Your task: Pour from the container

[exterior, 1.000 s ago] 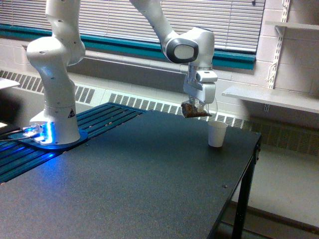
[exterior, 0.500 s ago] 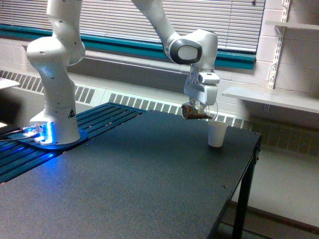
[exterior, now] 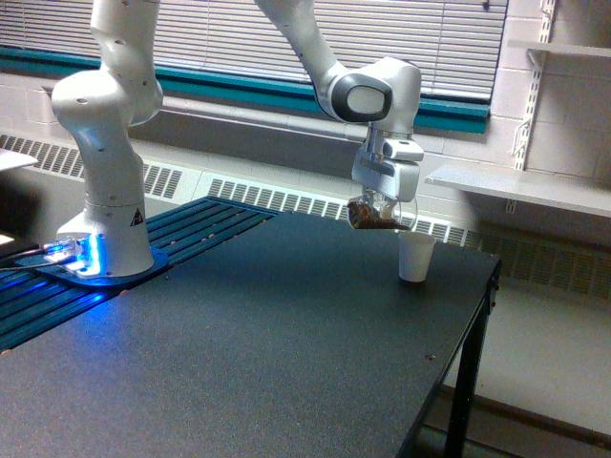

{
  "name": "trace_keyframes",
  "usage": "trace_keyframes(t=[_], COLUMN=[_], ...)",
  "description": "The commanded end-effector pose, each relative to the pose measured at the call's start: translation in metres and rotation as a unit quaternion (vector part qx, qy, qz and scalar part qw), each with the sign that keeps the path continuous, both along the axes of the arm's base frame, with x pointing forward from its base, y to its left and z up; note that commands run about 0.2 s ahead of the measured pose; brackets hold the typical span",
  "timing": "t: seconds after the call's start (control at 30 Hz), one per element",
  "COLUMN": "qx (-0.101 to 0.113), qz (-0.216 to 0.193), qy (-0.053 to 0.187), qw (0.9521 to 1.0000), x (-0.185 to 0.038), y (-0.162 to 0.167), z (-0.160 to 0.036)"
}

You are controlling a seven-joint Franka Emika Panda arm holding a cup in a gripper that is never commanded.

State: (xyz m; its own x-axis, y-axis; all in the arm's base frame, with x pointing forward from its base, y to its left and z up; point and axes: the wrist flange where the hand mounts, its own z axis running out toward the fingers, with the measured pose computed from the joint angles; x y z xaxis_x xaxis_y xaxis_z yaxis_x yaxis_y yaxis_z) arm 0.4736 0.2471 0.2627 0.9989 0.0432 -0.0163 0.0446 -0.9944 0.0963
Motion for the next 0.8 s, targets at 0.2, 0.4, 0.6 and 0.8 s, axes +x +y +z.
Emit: trace_keyframes(t=[0.2, 0.4, 0.6, 0.8], qx=[-0.014, -0.024, -0.030, -0.035], qz=[0.002, 0.007, 0.008, 0.013], qy=[-0.001, 0.002, 0.004, 0.008], qw=[0.9999, 0.9997, 0.9995, 0.9993], x=[0.0059, 0.0083, 0.0102, 0.0108], y=[0.0098, 0.0108, 0.0123, 0.0124], z=[0.0042, 0.0060, 0.0077, 0.0088])
